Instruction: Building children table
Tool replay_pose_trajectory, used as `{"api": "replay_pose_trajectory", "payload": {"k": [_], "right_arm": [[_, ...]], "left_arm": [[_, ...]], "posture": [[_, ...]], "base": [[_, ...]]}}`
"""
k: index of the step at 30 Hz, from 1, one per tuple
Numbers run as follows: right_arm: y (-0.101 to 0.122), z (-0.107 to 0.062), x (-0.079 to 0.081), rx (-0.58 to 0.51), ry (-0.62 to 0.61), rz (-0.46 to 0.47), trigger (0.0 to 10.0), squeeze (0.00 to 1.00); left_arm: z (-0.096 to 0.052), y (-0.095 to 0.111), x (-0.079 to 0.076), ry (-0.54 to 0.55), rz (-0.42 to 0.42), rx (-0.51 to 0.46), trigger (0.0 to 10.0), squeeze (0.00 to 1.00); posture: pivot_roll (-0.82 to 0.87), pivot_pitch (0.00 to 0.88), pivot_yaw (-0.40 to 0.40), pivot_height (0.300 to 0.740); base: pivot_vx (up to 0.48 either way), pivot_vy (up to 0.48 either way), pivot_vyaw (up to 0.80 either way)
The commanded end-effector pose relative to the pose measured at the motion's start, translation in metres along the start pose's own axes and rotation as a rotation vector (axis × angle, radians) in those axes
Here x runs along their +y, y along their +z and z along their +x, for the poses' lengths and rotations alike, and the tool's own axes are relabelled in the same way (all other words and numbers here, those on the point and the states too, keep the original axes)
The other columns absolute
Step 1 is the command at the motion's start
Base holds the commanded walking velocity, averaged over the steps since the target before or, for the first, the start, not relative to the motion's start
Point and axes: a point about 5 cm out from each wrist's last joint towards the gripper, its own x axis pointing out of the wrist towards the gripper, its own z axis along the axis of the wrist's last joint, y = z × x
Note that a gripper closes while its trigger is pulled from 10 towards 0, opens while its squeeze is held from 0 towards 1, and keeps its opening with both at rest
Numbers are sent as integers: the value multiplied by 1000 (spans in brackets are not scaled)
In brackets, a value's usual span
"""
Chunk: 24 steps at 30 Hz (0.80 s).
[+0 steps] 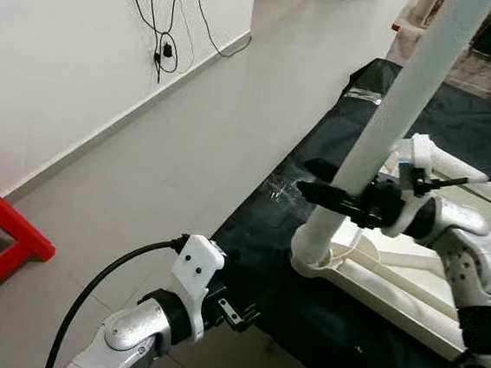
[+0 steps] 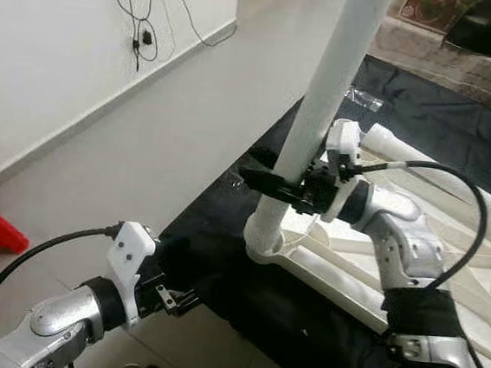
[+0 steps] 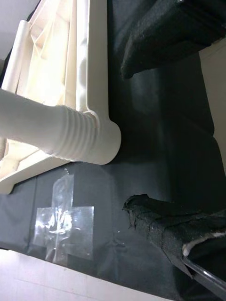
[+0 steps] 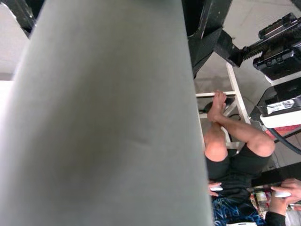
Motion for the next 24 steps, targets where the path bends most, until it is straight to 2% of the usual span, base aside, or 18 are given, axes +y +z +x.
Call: {"api": "replay_pose_trajectory", "payload": {"k": [1, 14, 24], "right_arm": [[-20, -3, 2, 78, -7, 63, 10000, 0], [-23, 0, 14, 39, 124, 125, 10000, 0], [-31, 6, 13, 72, 114, 110, 10000, 0]], "left_arm": [[-3, 0, -3, -10, -3, 7, 10000, 0], [-3, 1, -3, 1, 0, 13, 10000, 0], [-4, 2, -3, 6, 1, 14, 10000, 0]], "posture": [[115, 201, -61, 740], [115, 212, -66, 740], [116, 216, -65, 740]], "base": [[0, 0, 0], [0, 0, 0], [0, 0, 0]]}}
